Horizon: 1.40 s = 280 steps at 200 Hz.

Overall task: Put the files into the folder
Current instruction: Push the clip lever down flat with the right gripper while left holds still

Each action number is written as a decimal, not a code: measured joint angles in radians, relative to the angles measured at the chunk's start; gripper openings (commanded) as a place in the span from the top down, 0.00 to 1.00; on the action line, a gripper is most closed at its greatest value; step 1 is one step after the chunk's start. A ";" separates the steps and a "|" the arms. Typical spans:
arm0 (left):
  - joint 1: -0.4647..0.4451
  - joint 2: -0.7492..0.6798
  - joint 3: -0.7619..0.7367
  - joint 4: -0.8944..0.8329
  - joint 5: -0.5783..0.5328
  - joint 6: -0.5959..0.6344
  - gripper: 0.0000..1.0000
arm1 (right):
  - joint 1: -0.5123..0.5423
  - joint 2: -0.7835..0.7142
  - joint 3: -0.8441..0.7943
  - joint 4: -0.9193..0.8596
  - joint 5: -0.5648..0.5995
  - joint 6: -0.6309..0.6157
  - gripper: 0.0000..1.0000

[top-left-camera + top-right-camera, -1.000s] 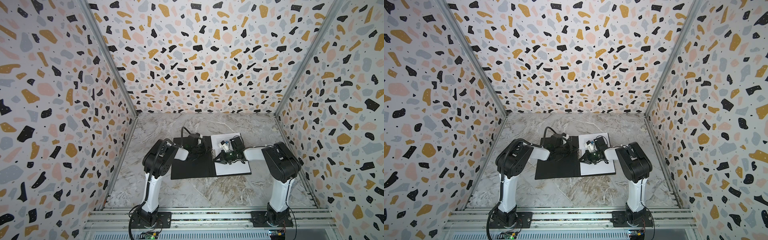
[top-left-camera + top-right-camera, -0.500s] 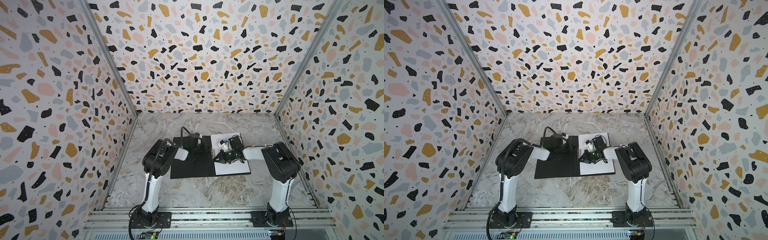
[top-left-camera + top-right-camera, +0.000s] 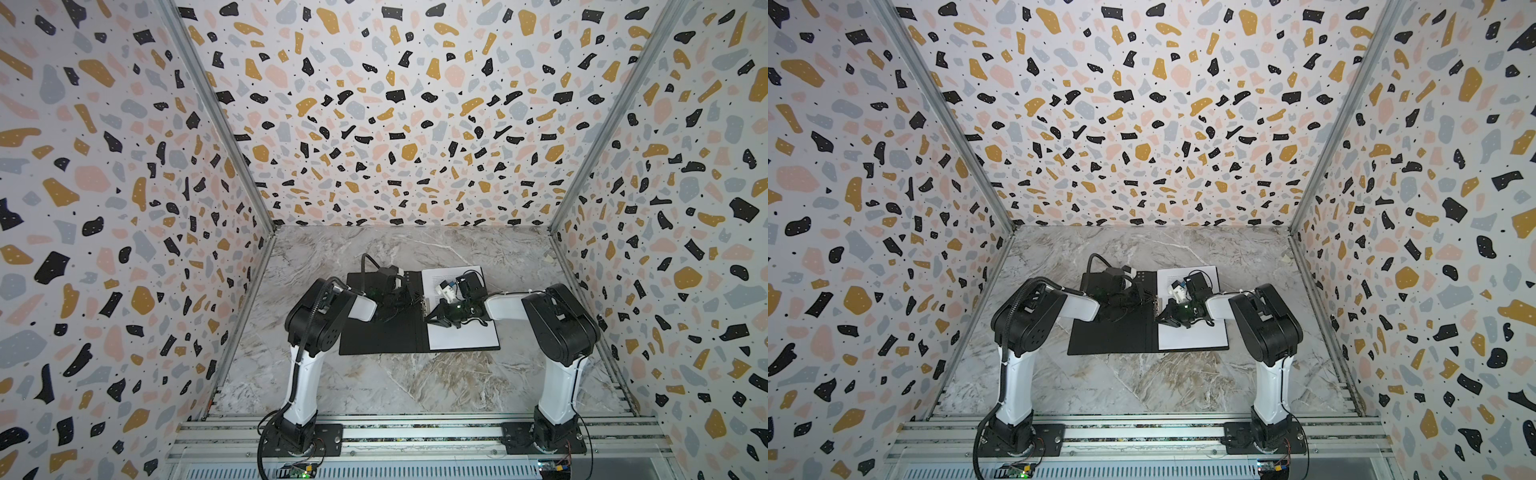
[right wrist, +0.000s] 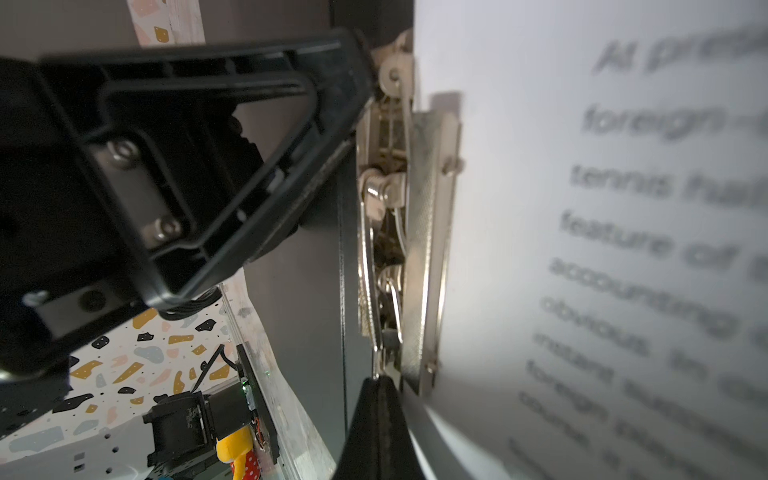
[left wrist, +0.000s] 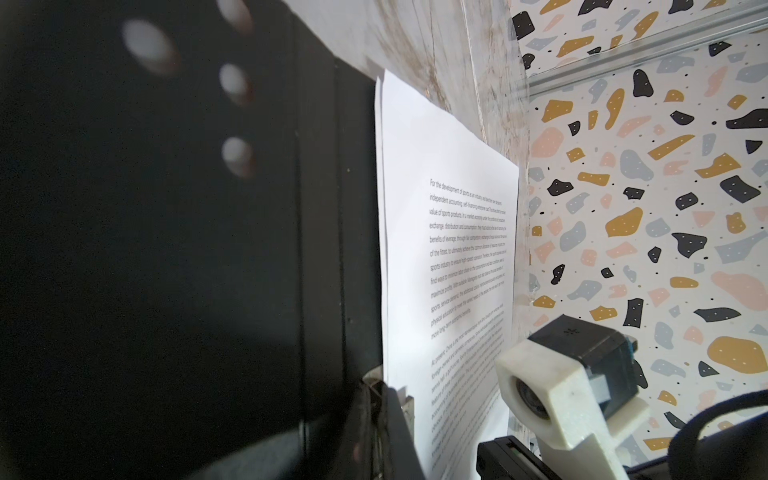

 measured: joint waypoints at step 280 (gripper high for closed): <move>0.000 0.000 -0.011 0.022 -0.005 -0.004 0.95 | 0.030 -0.066 0.000 -0.046 0.060 0.073 0.58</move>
